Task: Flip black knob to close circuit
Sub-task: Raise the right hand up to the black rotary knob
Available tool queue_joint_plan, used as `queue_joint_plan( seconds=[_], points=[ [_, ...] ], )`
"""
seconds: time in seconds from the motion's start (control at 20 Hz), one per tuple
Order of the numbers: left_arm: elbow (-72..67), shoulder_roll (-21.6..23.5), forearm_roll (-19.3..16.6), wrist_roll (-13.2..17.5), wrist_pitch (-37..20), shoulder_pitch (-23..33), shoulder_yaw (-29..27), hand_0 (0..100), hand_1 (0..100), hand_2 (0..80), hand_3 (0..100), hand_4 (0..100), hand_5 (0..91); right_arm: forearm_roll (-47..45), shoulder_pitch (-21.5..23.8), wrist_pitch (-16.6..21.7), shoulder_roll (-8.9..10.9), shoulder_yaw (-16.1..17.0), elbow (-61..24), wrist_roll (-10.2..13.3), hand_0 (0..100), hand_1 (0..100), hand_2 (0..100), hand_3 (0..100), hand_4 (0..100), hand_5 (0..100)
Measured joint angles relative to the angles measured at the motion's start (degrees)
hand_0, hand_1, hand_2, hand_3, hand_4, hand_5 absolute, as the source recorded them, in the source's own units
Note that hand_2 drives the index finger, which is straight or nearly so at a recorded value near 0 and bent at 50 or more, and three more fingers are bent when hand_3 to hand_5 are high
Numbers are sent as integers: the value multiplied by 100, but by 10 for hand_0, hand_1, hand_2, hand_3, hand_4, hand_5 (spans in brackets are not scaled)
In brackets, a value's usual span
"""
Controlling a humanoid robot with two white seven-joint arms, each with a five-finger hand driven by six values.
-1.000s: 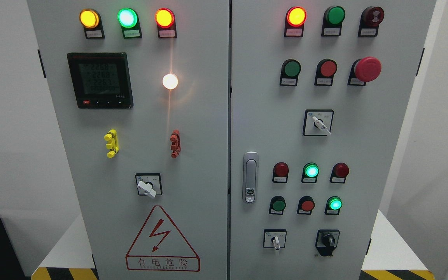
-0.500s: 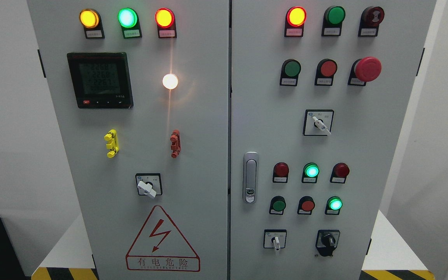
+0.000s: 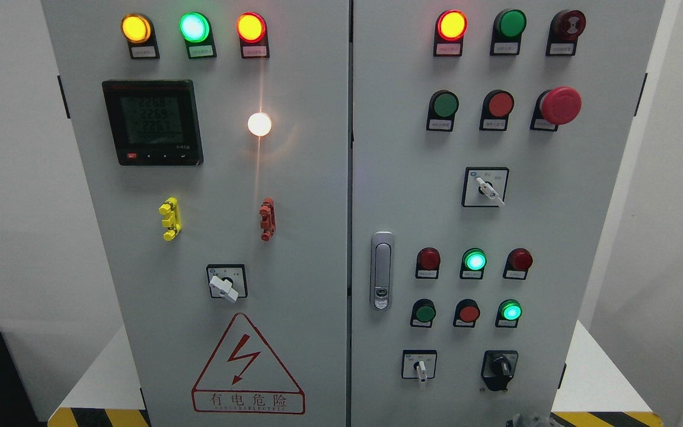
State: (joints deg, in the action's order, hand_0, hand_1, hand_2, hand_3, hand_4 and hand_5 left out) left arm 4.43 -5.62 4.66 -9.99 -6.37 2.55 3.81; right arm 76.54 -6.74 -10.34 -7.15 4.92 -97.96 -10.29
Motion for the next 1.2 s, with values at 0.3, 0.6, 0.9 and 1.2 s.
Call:
queue_joint_plan(
  seconds=[0.3, 0.6, 0.9, 1.2],
  points=[
    [1, 0, 0, -2, 0, 0, -1, 120, 556, 0, 0, 0, 0, 92, -217, -1, 3, 127, -36, -165, 0, 0, 915, 1000, 963, 986],
    [3, 0, 0, -3, 0, 0, 1, 120, 556, 0, 0, 0, 0, 154, -335, -1, 5, 211, -74, -254, 0, 0, 914, 1000, 964, 986],
    [2, 0, 0, -3, 0, 0, 0, 120, 556, 0, 0, 0, 0, 225, -450, -1, 2, 259, -97, -340, 0, 0, 913, 1000, 964, 986],
    [4, 0, 0, -3, 0, 0, 1, 120, 556, 0, 0, 0, 0, 314, -516, -53, -1, 292, -92, -358, 0, 0, 912, 1000, 964, 986]
  ],
)
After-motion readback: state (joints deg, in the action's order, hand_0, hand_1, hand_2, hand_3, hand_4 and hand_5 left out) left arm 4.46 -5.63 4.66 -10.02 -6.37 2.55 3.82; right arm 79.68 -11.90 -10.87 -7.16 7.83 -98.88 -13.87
